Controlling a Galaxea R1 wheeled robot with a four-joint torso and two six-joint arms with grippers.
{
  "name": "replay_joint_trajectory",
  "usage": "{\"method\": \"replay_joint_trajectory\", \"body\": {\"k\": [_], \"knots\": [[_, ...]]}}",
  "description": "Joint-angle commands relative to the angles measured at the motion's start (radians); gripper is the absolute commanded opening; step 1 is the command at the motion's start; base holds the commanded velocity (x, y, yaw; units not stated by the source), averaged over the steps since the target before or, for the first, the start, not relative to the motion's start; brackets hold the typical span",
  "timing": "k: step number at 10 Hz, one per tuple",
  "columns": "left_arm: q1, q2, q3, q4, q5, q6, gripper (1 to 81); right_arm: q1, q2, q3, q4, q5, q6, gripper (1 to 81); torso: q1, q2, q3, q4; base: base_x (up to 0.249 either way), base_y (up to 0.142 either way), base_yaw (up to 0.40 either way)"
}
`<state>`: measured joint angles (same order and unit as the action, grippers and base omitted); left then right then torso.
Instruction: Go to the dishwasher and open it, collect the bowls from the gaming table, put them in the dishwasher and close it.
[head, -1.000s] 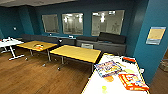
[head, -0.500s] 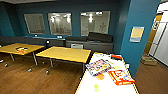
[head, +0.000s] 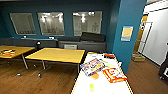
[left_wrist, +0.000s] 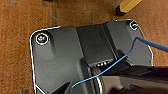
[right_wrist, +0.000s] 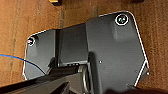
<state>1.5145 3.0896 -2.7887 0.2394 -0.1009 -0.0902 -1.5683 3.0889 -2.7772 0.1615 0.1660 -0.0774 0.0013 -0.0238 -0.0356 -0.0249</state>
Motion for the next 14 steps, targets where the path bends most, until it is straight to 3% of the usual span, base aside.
{"method": "replay_joint_trajectory", "body": {"k": [1,6,12,14], "knots": [[-0.043,0.005,0.001,0.003,0.047,0.003,81.1,0.047,0.003,0.005,0.001,-0.045,-0.001,81.1,0.0,0.0,0.0,0.0,0.0,0.0,0.0],[-0.043,0.008,0.001,0.006,0.049,0.003,81.1,0.047,0.004,0.005,0.001,-0.046,0.001,81.1,0.0,0.0,0.0,0.0,0.0,0.0,0.0],[-0.043,0.006,0.001,0.001,0.049,0.003,81.1,0.047,0.004,0.004,0.001,-0.046,0.001,81.1,0.0,0.0,0.0,0.0,0.0,-0.091,0.0],[-0.043,0.008,0.001,-0.005,0.049,0.003,81.1,0.047,0.004,0.004,0.001,-0.046,0.001,81.1,0.0,0.0,0.0,0.0,0.0,0.0,0.0]]}}
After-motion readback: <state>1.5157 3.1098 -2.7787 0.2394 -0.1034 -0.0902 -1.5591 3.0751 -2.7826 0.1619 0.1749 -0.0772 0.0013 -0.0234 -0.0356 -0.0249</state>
